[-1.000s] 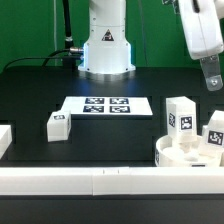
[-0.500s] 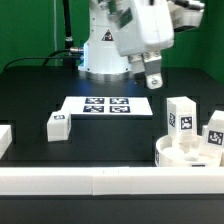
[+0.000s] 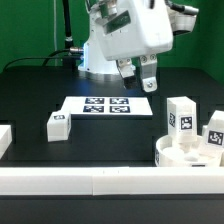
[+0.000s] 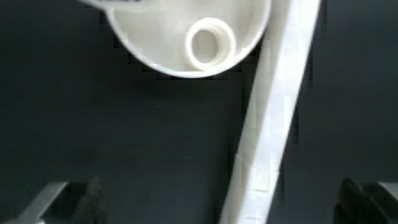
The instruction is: Assemble stool
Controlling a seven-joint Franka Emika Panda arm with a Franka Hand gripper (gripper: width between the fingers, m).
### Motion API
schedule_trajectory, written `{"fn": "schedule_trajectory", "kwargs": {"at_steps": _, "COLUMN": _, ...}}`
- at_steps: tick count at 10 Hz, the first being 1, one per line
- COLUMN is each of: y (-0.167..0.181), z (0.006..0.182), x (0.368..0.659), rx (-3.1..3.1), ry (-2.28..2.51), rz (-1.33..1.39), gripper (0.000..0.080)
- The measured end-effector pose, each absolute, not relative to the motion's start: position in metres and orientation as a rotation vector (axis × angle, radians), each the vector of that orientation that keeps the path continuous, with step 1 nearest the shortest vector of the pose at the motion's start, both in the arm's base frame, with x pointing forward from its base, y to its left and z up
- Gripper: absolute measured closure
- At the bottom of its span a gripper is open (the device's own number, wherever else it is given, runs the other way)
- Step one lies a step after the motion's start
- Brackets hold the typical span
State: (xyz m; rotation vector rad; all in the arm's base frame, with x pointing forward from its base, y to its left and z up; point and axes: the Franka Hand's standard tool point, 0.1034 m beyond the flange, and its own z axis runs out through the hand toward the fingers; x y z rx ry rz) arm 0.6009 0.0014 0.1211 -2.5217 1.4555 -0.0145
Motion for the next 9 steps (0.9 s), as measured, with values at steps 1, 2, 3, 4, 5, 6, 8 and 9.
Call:
{"fn": "schedule_trajectory", "kwargs": {"at_steps": 1, "y": -0.0017, "z": 0.1196, "x": 0.6035, "rx": -2.640, "ry": 1.288, "rz": -0.016, "gripper": 0.0151}}
{"fn": "schedule_trajectory", "kwargs": {"at_steps": 2, "y": -0.0007, "z": 0.1177, "x": 0.6034, "rx": -2.749, "ry": 1.121, "rz": -0.010, "gripper": 0.0151}}
{"fn": "schedule_trajectory", "kwargs": {"at_steps": 3, "y": 0.0011, "z": 0.1164, "x": 0.6032, "rx": -2.799, "ry": 1.023, "rz": -0.015, "gripper": 0.0151}}
{"fn": "schedule_trajectory", "kwargs": {"at_steps": 4, "y": 0.0002, "z": 0.1163, "x": 0.6032, "rx": -2.829, "ry": 0.938, "rz": -0.023, "gripper": 0.0151}}
{"fn": "schedule_trajectory", "kwargs": {"at_steps": 5, "y": -0.0003, "z": 0.1162, "x": 0.6032, "rx": -2.867, "ry": 0.819, "rz": -0.033, "gripper": 0.0151}}
{"fn": "schedule_trajectory", "kwargs": {"at_steps": 6, "y": -0.0003, "z": 0.1162, "x": 0.6032, "rx": -2.897, "ry": 0.707, "rz": -0.042, "gripper": 0.0151}}
{"fn": "schedule_trajectory", "kwargs": {"at_steps": 8, "y": -0.0005, "z": 0.1152, "x": 0.6019, "rx": -2.949, "ry": 0.521, "rz": -0.046, "gripper": 0.0151}}
{"fn": "schedule_trajectory", "kwargs": {"at_steps": 9, "y": -0.0021, "z": 0.1110, "x": 0.5968, "rx": -3.038, "ry": 0.301, "rz": -0.014, "gripper": 0.0151}}
